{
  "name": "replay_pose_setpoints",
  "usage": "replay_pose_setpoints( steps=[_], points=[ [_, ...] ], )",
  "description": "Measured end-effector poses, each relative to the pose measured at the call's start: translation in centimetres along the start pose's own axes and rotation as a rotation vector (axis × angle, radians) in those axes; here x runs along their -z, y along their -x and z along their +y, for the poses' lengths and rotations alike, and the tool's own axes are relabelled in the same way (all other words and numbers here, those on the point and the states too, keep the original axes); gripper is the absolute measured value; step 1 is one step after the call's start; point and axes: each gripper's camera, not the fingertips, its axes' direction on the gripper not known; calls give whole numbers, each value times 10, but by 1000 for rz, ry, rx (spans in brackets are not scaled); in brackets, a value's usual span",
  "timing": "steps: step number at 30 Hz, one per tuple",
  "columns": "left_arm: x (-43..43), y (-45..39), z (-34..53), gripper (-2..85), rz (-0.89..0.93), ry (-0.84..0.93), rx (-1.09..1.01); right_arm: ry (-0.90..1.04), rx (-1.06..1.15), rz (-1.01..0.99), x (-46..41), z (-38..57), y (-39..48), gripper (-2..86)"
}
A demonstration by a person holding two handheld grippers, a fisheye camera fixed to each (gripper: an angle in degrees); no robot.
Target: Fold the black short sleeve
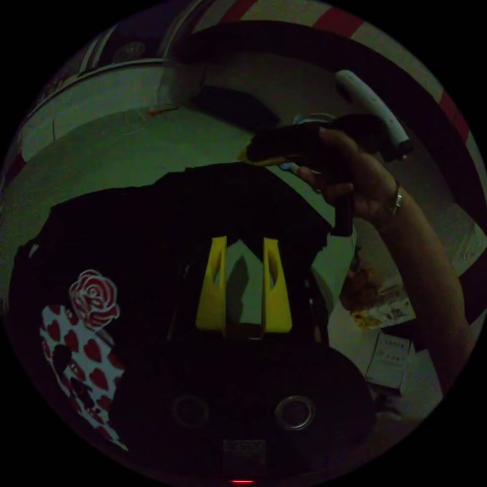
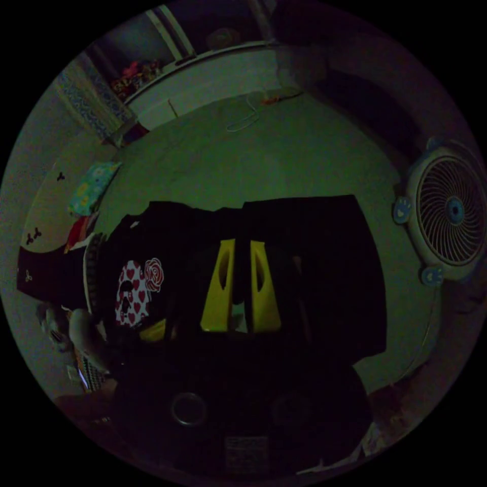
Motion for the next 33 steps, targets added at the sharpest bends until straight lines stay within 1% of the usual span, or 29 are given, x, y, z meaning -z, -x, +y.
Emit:
replay_pose_setpoints(
  steps=[3, 6, 10, 13, 16, 21, 23, 26, 33],
  points=[
    [-46, -4, -21, 108, 27, 19, 41, 18, 32, 29, 10, -12, -21, 33],
    [-87, -8, -36, 91, -71, 65, 64, 34, 69, 68, 20, -21, -40, 29],
    [-124, -7, -51, 61, -122, 53, 125, 58, 102, 118, 31, -38, -63, 28],
    [-145, -7, -63, 55, -128, 89, 103, 81, 65, 89, 36, -56, -83, 31],
    [-155, -7, -71, 43, -122, 82, 98, 107, -8, 45, 37, -76, -106, 35],
    [-159, 3, -73, 32, -87, 18, 117, 157, -99, 57, 33, -98, -135, 23],
    [-160, 11, -73, 30, -60, 0, 139, 178, -144, 14, 31, -104, -146, 13],
    [-162, 21, -74, 29, -54, -8, 152, 159, -195, 56, 38, -109, -157, -6],
    [-153, 34, -68, 29, -17, -66, 159, 61, -130, 15, 86, -118, -156, -13]
  ],
)
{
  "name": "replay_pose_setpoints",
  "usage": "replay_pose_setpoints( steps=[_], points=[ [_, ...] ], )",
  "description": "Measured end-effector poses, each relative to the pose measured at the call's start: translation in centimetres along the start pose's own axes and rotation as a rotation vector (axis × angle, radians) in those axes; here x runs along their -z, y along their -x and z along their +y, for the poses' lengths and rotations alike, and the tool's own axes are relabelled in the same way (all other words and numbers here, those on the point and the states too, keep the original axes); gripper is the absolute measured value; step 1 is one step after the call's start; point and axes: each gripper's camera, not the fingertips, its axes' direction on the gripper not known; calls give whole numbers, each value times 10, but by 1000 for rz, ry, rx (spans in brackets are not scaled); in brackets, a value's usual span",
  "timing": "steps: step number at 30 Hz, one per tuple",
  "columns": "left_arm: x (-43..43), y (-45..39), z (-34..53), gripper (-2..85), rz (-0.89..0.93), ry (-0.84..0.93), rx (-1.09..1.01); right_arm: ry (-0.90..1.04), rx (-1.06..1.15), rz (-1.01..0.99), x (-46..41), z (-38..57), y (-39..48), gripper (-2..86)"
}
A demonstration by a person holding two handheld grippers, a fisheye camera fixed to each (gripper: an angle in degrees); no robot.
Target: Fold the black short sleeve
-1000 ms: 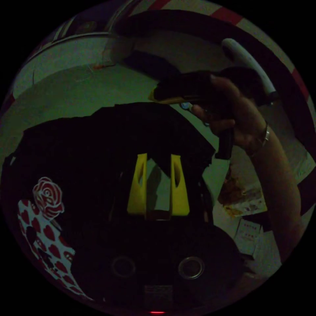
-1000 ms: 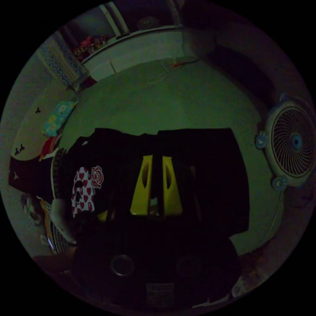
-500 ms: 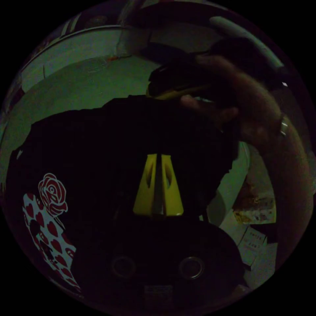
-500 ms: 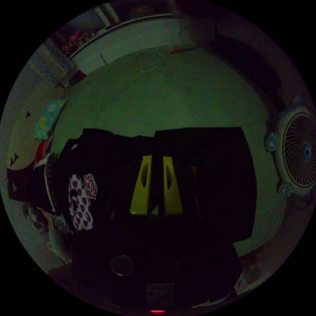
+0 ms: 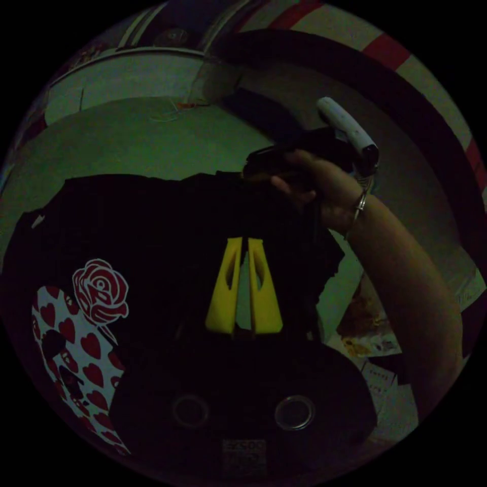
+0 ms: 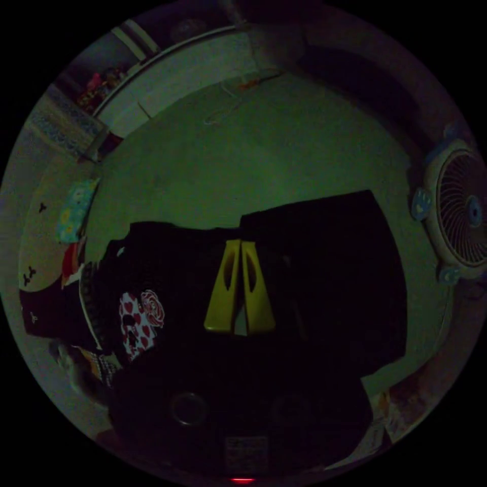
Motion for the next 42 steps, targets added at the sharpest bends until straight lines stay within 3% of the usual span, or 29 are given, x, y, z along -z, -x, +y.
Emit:
replay_pose_setpoints(
  steps=[11, 18, 24, 33, 42],
  points=[
    [62, 47, 34, 27, -12, -198, 128, -61, 328, 0, 41, 8, 129, -9],
    [86, 115, 65, 28, 14, -204, 287, 55, 267, -16, 20, 15, 109, 47],
    [100, 138, 80, 29, -3, -171, 247, 148, 13, -59, -15, 31, 35, 75],
    [128, 165, 101, 30, -21, -163, 234, 198, -24, -66, -55, 31, 34, 59],
    [167, 190, 123, 31, -36, -152, 222, 169, -20, -27, -68, 40, 54, -14]
  ],
)
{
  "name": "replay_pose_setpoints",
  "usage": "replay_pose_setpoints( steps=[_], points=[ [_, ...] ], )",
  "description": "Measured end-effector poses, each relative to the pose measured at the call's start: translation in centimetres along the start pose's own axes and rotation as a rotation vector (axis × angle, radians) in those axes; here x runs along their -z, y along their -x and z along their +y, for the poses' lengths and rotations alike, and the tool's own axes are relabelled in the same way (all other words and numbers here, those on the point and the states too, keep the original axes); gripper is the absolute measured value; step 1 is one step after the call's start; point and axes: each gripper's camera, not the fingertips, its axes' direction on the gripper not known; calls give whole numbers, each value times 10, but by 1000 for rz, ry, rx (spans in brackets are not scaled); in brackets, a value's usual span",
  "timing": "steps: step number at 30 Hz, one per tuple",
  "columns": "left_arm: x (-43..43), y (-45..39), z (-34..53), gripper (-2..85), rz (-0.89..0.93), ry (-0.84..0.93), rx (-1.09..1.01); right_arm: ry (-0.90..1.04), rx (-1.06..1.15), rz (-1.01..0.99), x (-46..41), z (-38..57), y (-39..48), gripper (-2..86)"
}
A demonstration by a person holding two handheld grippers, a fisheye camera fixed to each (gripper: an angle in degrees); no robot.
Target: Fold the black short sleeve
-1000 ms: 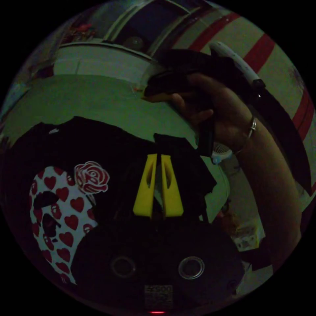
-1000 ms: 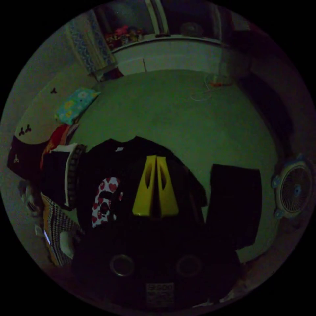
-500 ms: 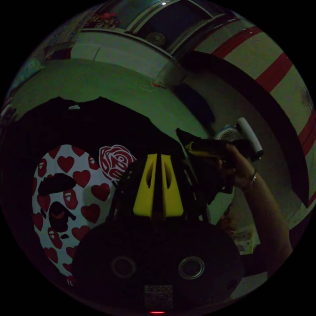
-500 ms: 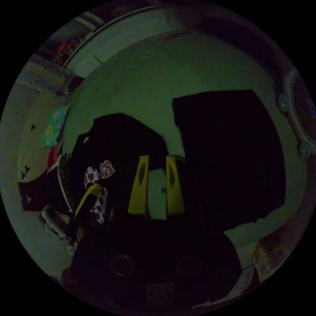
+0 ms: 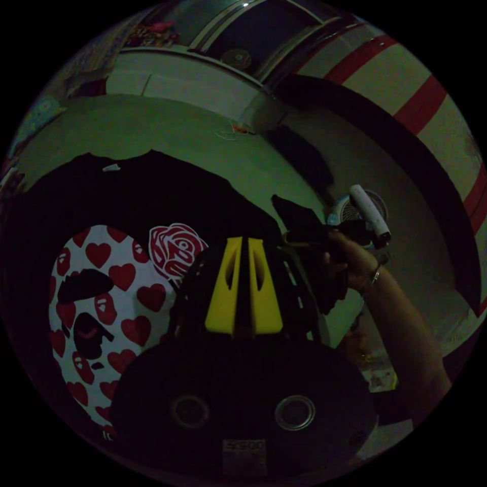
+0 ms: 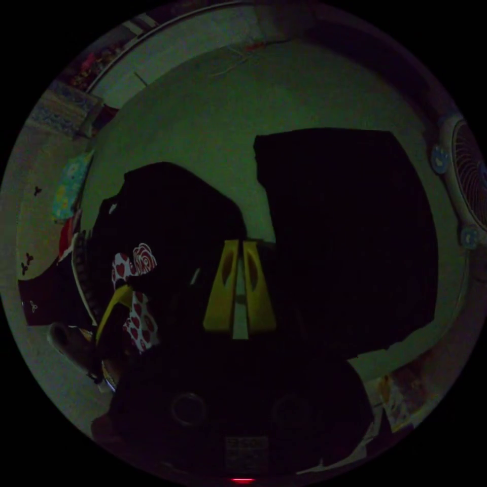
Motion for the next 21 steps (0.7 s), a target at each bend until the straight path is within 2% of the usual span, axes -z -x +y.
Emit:
replay_pose_setpoints(
  steps=[6, 12, 17, 21],
  points=[
    [32, 16, 5, 30, 19, -6, -19, -77, 26, -71, 19, 1, 22, -16],
    [69, 32, 4, 30, 94, -38, -6, -153, 170, -81, 45, -11, 103, -17],
    [112, 67, 12, 34, 138, -127, 93, -96, 298, -37, -1, -14, 208, -7],
    [142, 108, 29, 35, 108, -117, 175, -78, 388, -40, -35, 0, 249, 35]
  ],
)
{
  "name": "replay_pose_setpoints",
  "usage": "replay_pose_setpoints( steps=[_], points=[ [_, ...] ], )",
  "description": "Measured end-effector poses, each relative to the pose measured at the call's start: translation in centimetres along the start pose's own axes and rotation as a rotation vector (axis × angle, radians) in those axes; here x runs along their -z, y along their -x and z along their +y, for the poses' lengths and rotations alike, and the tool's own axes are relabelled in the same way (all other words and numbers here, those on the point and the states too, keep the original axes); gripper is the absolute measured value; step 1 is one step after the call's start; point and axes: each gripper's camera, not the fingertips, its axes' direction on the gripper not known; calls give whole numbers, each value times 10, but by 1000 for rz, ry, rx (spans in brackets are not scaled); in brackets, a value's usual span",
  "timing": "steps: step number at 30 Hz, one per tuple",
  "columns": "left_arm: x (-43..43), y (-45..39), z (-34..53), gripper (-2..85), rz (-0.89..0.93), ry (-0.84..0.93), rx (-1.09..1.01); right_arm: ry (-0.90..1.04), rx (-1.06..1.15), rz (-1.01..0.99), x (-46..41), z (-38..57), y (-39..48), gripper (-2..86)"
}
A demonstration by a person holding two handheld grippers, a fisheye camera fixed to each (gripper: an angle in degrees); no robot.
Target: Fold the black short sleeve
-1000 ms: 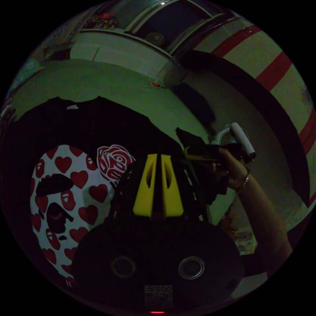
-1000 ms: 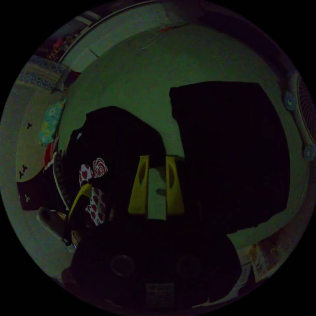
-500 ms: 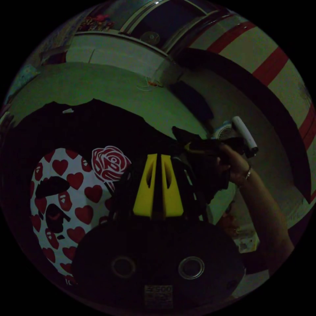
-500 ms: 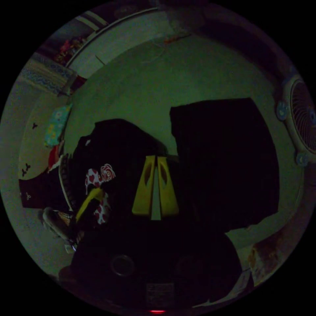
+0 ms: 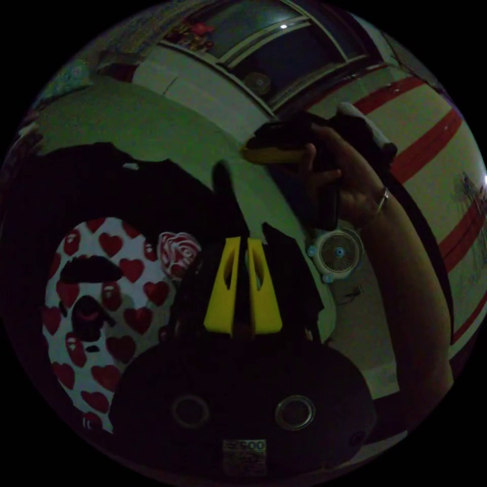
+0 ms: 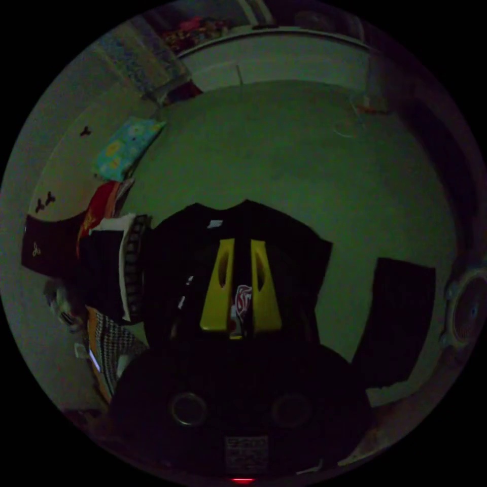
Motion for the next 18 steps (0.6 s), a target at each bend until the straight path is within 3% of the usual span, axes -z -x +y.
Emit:
replay_pose_setpoints(
  steps=[4, 10, 18],
  points=[
    [35, 34, 5, 30, -65, 25, 29, -33, 36, 59, -12, 21, 4, 57],
    [73, 58, 19, 24, -99, 43, -26, 5, -133, 55, -44, 86, -41, 55],
    [114, 74, 27, 3, -200, 46, -73, 34, -168, 89, -99, 160, -30, 55]
  ],
)
